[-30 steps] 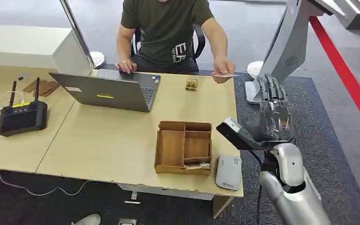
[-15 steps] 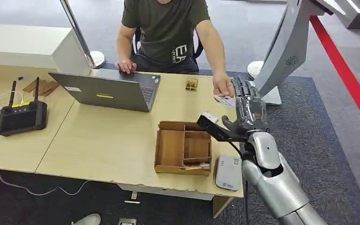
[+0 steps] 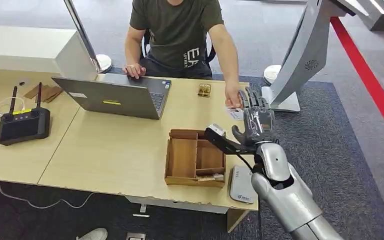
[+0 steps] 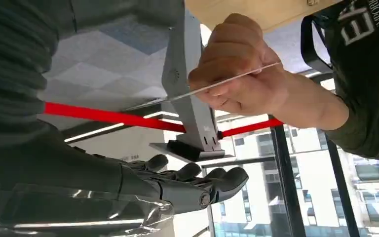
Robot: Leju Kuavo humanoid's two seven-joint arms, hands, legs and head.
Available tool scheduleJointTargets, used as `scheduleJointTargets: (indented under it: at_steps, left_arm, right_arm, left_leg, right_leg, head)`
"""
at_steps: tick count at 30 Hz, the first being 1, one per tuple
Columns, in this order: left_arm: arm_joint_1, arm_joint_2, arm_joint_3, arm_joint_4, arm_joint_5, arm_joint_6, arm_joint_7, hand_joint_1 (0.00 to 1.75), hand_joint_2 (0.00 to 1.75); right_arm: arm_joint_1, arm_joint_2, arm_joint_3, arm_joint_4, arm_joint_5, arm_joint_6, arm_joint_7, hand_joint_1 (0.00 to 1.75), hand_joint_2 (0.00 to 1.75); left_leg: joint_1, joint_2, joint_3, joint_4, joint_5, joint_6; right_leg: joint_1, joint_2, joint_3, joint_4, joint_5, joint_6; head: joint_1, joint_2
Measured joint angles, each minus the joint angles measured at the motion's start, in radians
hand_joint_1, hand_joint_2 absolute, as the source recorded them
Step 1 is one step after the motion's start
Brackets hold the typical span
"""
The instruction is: Pass the card to the sensor for recognition and then transmit it.
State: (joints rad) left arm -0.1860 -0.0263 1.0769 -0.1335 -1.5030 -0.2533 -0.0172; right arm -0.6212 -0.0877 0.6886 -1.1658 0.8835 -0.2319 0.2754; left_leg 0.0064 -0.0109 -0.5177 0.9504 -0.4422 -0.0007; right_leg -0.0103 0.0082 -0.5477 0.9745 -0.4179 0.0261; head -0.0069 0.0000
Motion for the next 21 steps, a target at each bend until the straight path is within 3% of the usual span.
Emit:
scheduleJointTargets:
  at_steps: [21]
  left_arm:
    - [0.009, 0.000, 0.000, 0.000, 0.000, 0.003, -0.002, 0.00, 1.75]
  right_arm:
    - [0.000, 0.008, 0.022, 0.027, 0.026, -0.005, 0.024, 1.75, 1.75]
  left_leg:
    - [0.000, 0.000, 0.000, 0.000, 0.000, 0.000]
  right_leg:
    - [0.000, 0.000, 0.000, 0.000, 0.000, 0.000]
  head:
    - [0.000, 0.000]
